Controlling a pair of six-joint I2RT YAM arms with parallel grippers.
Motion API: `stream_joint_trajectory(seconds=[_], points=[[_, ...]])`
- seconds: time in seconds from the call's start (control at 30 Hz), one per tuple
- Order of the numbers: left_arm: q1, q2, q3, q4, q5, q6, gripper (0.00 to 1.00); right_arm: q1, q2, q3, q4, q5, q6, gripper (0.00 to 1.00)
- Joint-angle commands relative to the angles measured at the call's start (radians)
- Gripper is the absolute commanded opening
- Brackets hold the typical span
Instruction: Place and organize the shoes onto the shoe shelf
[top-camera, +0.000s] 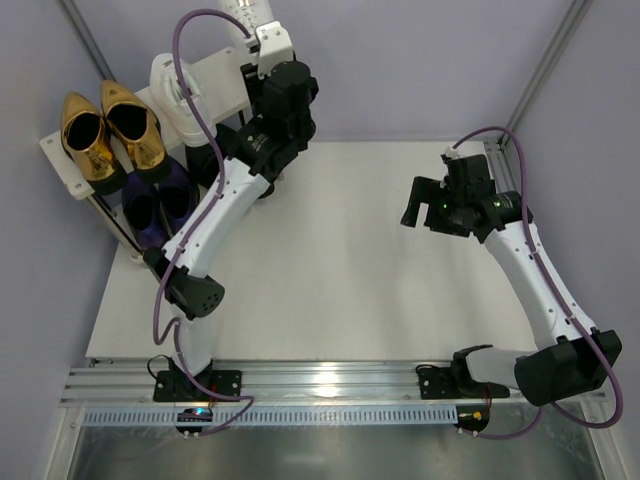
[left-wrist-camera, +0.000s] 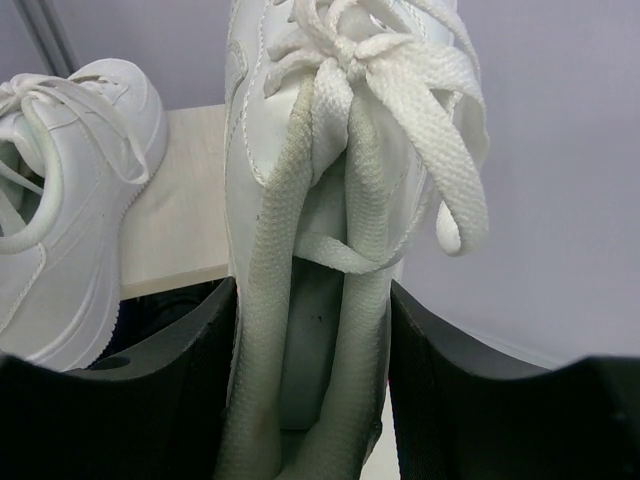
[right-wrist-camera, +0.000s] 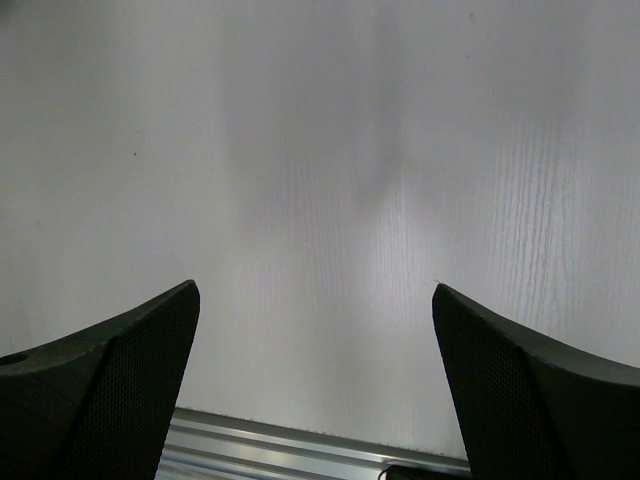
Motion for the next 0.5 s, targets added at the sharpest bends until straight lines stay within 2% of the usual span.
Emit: stream_joint_trajectory(seconds=[0.0, 0.47], points=[[0.058, -0.017, 0.033, 0.042, -0.013, -0.045, 0.01, -0.007, 0.008, 0.047, -0.003, 0.008, -0.021, 0.98], [0.228, -0.028, 0.017, -0.107, 0.044, -0.252, 0.0, -0.005, 0.022, 0.052, -0.004, 0.004, -0.023, 0.98]])
